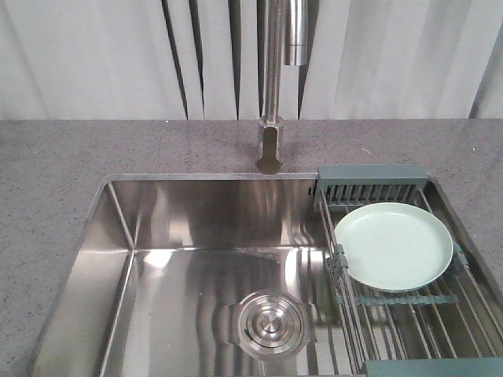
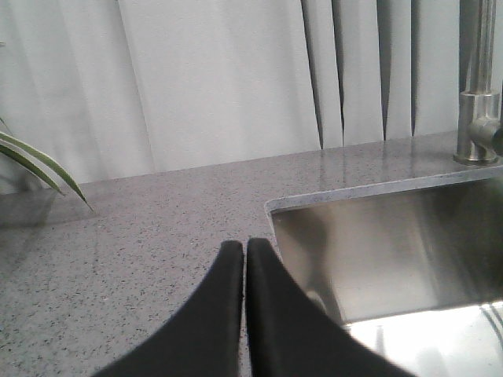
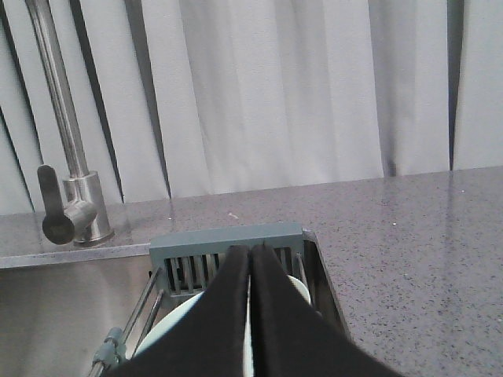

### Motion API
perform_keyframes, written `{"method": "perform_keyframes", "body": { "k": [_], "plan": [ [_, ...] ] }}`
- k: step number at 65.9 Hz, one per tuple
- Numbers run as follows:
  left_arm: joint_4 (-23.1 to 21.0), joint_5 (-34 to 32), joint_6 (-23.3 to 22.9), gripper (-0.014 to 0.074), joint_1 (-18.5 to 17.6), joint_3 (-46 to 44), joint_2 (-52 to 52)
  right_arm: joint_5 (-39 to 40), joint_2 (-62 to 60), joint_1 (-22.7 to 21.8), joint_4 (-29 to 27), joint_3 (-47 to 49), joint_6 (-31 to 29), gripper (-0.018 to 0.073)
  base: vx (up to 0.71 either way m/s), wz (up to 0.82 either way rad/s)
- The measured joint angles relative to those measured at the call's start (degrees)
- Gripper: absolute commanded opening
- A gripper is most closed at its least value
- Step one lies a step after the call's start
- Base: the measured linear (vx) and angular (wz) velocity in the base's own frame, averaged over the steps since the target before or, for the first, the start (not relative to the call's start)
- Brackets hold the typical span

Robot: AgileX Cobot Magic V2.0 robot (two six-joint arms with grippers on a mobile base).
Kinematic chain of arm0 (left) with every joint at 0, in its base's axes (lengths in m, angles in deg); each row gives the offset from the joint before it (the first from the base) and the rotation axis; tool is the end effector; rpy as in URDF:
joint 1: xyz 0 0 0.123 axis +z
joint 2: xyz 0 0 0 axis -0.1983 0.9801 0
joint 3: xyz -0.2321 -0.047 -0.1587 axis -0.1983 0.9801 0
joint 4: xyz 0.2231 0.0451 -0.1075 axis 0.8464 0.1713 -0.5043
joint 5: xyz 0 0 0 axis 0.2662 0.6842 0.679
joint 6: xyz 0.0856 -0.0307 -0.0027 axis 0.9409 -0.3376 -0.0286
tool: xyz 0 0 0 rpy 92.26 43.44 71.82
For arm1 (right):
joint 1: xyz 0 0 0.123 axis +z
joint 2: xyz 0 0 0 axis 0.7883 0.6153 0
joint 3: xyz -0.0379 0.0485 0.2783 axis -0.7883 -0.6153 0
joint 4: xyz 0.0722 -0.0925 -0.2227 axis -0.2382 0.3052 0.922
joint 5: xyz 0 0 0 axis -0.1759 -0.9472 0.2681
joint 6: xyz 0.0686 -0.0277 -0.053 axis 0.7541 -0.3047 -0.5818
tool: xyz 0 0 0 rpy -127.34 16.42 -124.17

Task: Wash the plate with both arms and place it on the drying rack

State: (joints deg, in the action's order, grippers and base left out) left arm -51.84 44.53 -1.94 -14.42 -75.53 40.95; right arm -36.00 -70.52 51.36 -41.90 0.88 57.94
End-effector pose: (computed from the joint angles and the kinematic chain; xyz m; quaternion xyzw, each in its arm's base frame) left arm 0.0564 -0.0031 0.2004 0.0293 0.7008 -0.0072 0.7127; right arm 0.0564 -0.0007 0.2045 0.0372 0.6799 0.0315 0.7317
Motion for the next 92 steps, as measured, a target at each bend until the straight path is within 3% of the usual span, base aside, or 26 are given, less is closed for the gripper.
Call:
{"method": "perform_keyframes", "body": {
  "k": [92],
  "plan": [
    [0.0,0.0,0.0,-0.0006,0.0,0.0,0.0,0.0,0.0,0.0,0.0,0.0,0.2,-0.0006,0.0,0.0]
  ]
}}
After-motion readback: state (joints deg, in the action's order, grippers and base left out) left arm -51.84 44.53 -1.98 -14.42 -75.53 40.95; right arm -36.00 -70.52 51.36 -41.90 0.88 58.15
